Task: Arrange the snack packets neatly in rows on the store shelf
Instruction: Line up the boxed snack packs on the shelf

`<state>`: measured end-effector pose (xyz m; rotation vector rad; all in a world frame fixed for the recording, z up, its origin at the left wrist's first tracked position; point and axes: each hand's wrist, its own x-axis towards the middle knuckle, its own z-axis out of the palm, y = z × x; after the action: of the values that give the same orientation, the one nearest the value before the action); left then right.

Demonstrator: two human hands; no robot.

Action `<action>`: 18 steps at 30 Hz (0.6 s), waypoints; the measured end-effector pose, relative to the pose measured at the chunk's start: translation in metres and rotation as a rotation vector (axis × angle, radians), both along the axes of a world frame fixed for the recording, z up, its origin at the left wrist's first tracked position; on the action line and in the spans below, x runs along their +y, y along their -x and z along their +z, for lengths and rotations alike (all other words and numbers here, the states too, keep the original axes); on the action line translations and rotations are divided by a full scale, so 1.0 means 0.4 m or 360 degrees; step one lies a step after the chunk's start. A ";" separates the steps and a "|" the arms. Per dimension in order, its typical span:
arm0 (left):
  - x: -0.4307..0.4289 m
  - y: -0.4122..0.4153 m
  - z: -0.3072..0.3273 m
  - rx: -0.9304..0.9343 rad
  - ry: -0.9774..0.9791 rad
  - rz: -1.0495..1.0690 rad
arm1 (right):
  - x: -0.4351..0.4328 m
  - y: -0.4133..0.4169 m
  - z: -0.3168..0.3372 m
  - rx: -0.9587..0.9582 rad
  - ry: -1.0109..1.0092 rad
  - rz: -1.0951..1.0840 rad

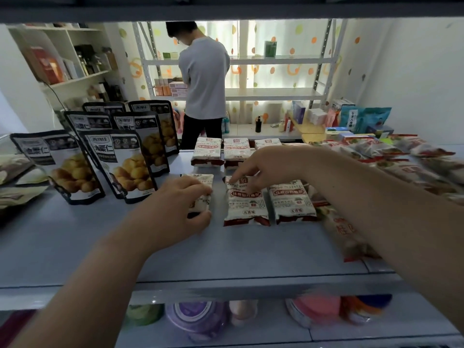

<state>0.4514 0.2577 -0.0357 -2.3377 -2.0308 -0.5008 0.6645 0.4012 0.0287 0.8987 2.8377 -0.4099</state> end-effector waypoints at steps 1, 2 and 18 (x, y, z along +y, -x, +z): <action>-0.003 -0.001 -0.001 -0.0001 -0.0001 0.0000 | -0.004 0.000 0.000 -0.0010 -0.0011 -0.0002; -0.006 -0.001 -0.001 -0.0003 -0.0007 0.0000 | -0.008 0.001 0.000 -0.0018 -0.0023 -0.0003; 0.005 0.022 0.010 -0.0072 0.0056 -0.0106 | -0.028 0.047 0.032 -0.0029 -0.0226 -0.0093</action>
<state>0.4425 0.2598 -0.0316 -2.4435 -2.0019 -0.5288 0.6456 0.3901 0.0415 1.0072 2.8592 -0.2076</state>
